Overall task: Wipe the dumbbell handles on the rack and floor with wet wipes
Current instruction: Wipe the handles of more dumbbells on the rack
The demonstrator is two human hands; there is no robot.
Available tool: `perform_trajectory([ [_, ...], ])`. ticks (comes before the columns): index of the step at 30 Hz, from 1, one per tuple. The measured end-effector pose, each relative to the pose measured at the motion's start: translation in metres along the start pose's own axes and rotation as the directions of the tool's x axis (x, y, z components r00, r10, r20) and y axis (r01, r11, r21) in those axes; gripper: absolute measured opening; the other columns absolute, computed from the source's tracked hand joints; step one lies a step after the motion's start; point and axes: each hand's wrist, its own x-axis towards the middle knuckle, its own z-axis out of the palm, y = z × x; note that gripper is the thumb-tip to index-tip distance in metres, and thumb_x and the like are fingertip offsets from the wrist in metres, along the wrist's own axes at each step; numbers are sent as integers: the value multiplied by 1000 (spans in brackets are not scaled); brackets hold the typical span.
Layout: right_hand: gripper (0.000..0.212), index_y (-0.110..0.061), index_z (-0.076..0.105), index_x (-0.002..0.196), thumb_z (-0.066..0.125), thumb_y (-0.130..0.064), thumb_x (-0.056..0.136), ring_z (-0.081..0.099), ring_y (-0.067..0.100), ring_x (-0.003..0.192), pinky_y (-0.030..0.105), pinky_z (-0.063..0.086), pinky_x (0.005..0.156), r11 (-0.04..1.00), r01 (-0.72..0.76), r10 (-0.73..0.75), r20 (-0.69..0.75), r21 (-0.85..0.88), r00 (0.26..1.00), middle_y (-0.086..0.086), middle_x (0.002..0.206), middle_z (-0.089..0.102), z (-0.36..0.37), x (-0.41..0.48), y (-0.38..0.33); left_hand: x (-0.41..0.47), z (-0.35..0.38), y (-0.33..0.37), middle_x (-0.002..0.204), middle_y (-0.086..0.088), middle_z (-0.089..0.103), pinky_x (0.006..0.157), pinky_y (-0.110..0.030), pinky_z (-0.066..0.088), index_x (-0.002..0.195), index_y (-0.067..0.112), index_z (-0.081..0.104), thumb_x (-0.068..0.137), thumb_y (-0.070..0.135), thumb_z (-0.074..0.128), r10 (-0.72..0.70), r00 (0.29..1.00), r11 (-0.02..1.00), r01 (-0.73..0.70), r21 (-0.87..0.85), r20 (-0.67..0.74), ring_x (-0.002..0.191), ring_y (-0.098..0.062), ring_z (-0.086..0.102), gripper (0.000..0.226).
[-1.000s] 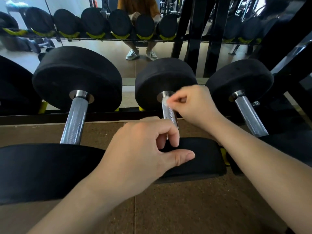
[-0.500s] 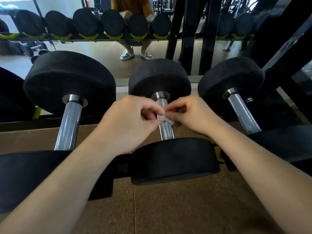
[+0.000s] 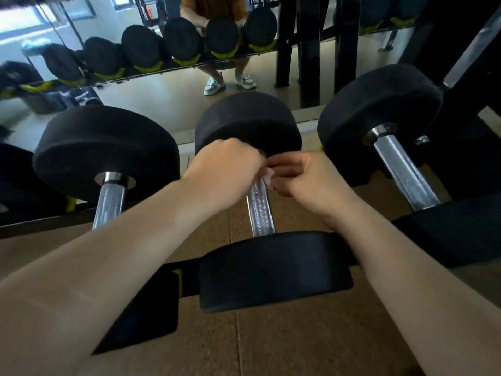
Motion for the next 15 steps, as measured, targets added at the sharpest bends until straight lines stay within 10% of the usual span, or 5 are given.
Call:
perform_trajectory([
  [8,39,-29,66,83,48,6,85,64,7,81,24,50,81,999,30,-27,-84,38,996,-8,80,69,-10,-11,-5,-13,-21,25,61,38,59,64,-7,43,92,36,77,86,14,68,200,811,920,38,-391,549,67,14,58,24],
  [15,38,-32,64,81,51,3,88,60,6,86,25,48,82,978,17,-7,-51,209,999,-10,87,65,-7,-14,-11,1,-12,-4,69,12,70,63,-10,49,93,21,78,91,29,64,-211,977,934,188,-305,-44,61,6,61,16],
])
